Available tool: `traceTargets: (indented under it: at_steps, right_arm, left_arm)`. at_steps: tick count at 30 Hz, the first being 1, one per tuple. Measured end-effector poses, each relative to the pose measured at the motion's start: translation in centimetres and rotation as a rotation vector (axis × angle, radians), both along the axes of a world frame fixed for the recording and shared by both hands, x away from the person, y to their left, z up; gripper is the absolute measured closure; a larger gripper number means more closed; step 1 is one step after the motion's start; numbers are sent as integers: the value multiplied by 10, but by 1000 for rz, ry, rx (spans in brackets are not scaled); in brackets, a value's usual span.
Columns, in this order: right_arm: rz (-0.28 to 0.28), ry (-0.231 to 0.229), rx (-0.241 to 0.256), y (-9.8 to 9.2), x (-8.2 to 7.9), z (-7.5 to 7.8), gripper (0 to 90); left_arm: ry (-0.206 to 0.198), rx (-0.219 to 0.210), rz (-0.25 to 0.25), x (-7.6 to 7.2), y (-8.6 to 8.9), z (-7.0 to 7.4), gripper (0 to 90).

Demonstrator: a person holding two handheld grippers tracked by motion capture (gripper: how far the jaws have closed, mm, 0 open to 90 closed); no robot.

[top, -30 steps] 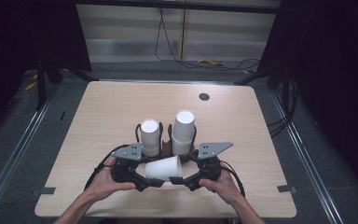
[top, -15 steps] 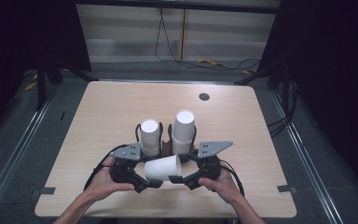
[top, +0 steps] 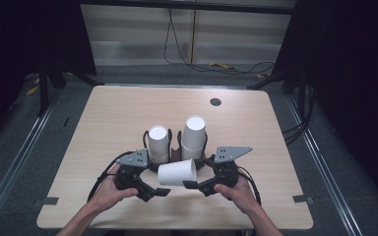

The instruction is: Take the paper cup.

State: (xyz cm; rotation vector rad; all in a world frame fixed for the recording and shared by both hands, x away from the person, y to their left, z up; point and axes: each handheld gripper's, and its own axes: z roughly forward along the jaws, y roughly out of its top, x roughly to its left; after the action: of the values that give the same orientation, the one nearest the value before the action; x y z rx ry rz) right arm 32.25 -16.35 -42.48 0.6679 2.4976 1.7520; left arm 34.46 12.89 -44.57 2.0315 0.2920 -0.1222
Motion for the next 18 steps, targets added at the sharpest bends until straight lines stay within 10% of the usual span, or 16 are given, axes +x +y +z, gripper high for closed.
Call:
traceTargets:
  at_steps: [18]
  right_arm:
    - [-64, 62, -54, -19, -1, 3, 229]
  left_arm:
    - [-14, 17, 29, 5, 13, -1, 157]
